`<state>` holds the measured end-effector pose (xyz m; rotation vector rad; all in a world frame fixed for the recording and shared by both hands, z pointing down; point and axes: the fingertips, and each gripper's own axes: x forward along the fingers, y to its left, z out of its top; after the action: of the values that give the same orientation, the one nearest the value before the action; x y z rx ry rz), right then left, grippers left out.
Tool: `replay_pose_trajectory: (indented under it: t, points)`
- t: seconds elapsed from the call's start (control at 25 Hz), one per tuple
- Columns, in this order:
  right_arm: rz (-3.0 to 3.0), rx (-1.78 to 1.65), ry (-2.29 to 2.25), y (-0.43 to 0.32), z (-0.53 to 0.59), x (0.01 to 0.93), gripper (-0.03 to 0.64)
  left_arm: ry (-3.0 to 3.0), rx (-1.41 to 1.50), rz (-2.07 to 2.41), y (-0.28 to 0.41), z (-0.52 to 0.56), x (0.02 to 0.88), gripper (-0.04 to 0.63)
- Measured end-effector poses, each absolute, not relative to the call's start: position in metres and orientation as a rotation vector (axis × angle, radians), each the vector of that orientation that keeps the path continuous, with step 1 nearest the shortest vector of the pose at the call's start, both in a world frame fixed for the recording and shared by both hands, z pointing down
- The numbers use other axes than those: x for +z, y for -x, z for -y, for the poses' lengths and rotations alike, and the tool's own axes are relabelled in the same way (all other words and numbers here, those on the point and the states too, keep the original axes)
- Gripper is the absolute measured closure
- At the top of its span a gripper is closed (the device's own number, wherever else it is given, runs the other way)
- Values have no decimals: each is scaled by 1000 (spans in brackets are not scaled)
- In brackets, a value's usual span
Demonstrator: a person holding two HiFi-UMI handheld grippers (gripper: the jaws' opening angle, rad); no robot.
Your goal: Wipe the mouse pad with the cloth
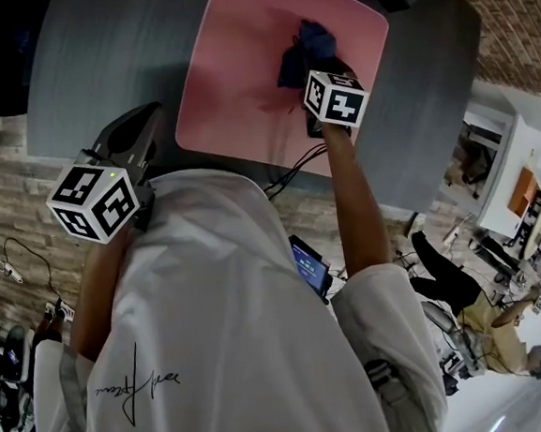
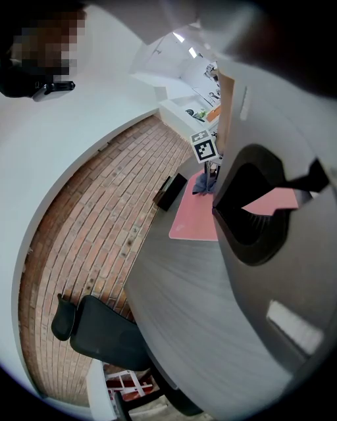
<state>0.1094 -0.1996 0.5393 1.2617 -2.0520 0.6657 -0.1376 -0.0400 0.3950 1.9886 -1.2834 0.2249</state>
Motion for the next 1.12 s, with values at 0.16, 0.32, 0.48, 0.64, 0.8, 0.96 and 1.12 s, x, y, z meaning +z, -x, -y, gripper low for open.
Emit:
replay_pose_trajectory:
  t: [0.16, 0.32, 0.48, 0.64, 0.8, 0.96, 1.12]
  points:
    - [2040, 675, -1282, -123, 200, 540, 500, -1992, 228, 1278, 135, 41, 396, 581]
    - [2029, 683, -1307, -135, 200, 540, 499, -1999, 233, 1271, 131, 43, 395, 581]
    - [2019, 692, -1328, -145, 198, 540, 499, -2005, 237, 1264, 129, 42, 395, 581]
    - [2002, 705, -1356, -158, 196, 540, 499, -2011, 239, 1259, 127, 43, 395, 581]
    - [1984, 723, -1390, -176, 197, 541, 499, -2015, 237, 1256, 124, 43, 396, 581]
    - [1951, 760, -1448, -200, 198, 541, 499, -2024, 234, 1244, 120, 45, 395, 581]
    - [1917, 775, -1489, -219, 197, 543, 497, -2036, 235, 1231, 115, 47, 395, 581]
